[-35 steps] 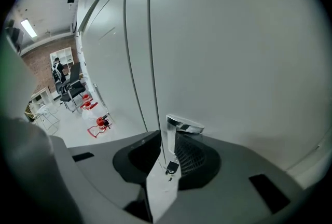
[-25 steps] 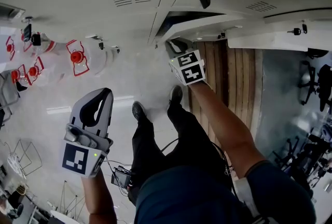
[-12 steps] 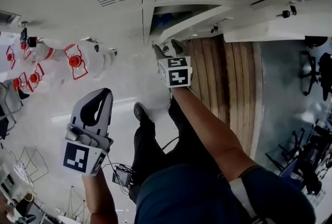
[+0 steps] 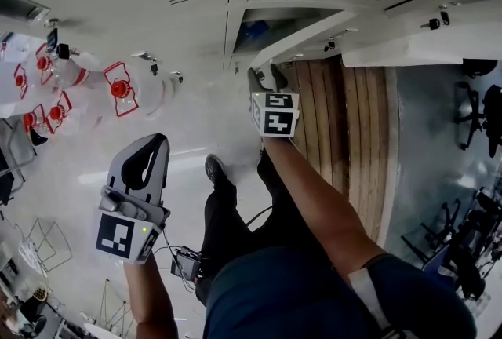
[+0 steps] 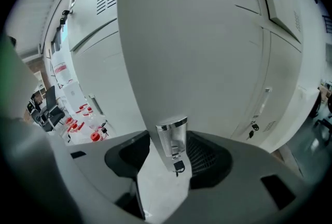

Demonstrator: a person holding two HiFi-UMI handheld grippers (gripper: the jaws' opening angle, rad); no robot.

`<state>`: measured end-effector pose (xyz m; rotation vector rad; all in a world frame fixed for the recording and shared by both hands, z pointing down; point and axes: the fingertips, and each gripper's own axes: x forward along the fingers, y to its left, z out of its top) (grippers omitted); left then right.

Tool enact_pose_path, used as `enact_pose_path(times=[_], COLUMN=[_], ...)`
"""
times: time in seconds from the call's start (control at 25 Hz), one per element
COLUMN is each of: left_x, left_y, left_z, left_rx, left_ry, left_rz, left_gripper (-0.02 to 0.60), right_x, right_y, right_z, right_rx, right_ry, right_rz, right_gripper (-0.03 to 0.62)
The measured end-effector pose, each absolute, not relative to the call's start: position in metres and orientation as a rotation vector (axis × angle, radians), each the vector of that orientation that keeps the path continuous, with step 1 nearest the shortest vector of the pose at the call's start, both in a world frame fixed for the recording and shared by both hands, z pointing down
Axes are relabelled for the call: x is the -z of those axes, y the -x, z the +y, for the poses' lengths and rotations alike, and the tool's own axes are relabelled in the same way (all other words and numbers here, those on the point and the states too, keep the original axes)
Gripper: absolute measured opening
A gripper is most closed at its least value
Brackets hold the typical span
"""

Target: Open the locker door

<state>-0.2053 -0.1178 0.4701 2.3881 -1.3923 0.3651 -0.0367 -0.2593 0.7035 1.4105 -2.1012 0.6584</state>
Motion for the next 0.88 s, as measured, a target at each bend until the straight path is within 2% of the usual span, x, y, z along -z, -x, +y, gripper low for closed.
enact_pose_path(times=[0.36, 0.8, 0.88], left_x=[-0.466, -0.443, -0.44], left_y=[0.208, 0.17, 0.164], left_z=[-0.122, -0.141, -0.142], left_rx=[-0.41, -0.413, -0.41], left_ry=[-2.394, -2.479, -2.482], left_rz=[-1.378, -1.267, -1.247], left_gripper=[0.026, 0.026, 0.026], right_x=[-0.704, -0.705, -0.704], right_y=[-0.019, -0.092, -0.107], right_z=[-0.198, -0.153, -0.149], right_rx=[-0.671, -0.75, -0.74], right_ry=[-1.36, -1.401, -1.406], right_rz=[-2.022, -1.887, -1.869], right_gripper=[0.211, 0.088, 0.081])
